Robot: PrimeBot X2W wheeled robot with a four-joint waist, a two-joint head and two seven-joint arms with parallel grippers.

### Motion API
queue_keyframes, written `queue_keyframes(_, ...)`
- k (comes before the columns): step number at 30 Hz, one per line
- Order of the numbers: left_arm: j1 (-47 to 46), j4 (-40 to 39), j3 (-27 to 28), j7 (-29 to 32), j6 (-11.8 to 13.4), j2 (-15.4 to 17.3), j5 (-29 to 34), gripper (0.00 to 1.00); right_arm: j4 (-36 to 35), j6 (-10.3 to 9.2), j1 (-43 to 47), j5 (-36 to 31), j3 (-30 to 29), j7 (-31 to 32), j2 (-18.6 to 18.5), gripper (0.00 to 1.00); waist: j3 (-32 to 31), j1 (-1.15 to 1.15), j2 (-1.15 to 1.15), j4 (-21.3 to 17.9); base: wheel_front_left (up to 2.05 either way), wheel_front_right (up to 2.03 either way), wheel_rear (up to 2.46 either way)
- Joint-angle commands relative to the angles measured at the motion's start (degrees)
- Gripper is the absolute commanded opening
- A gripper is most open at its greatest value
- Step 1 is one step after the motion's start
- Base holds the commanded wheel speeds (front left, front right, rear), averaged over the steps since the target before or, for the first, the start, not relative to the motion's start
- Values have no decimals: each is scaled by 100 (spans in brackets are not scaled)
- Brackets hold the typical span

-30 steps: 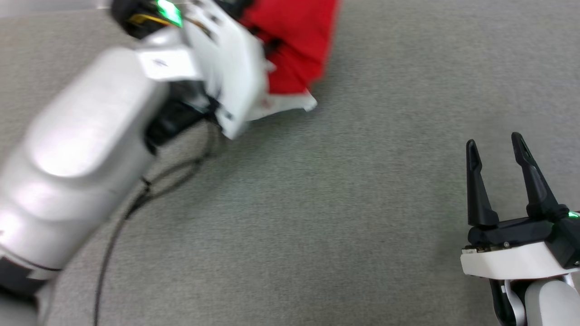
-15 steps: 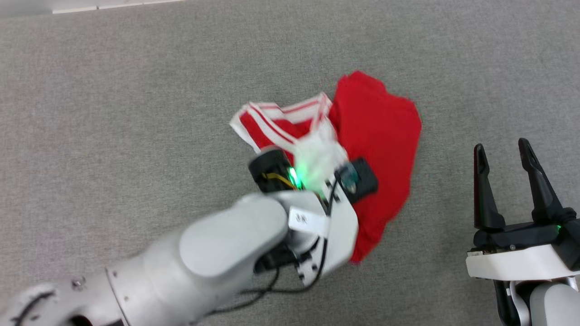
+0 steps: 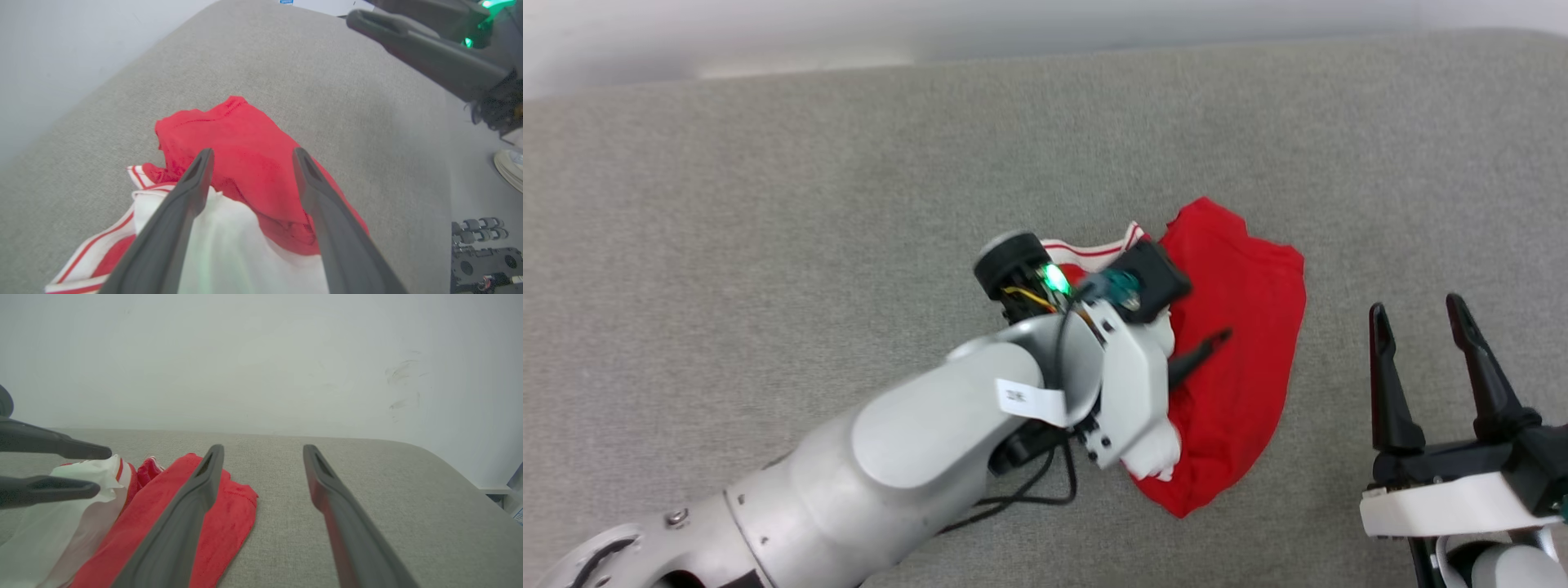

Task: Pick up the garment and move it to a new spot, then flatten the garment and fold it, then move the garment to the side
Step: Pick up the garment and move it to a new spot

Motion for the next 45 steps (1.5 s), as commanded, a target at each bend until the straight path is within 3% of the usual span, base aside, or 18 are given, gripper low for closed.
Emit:
queue_keyframes(1,49,-16,148,-288,139,69,72,100,15,-2,104,-49,-17,-14,18,100,-236,1,0,108,0,0,0)
queue_keyframes(5,233,-37,561,-1127,604,301,237,100,38,-2,234,-73,-22,-13,18,100,-464,1,0,176,0,0,0)
queue_keyframes(11,782,11,1259,-2299,1535,650,338,100,42,-2,410,-85,-59,-13,19,100,-717,1,0,295,0,0,0)
queue_keyframes(18,1786,-388,2215,-2595,2460,1013,678,100,76,-2,578,-31,-21,-13,18,100,-937,1,0,394,0,0,0)
queue_keyframes(24,2883,-987,3105,-2589,2832,1099,1330,100,96,-2,657,-6,-19,-13,18,100,-1028,1,0,435,0,0,0)
queue_keyframes(31,4242,-1381,4064,-2591,2733,745,2072,100,124,-2,763,61,-49,-14,19,100,-1207,1,0,458,0,0,0)
queue_keyframes(45,5538,-1364,5277,-2592,1913,-175,3037,100,221,-2,1110,374,-55,-14,19,100,-1558,1,0,439,0,0,0)
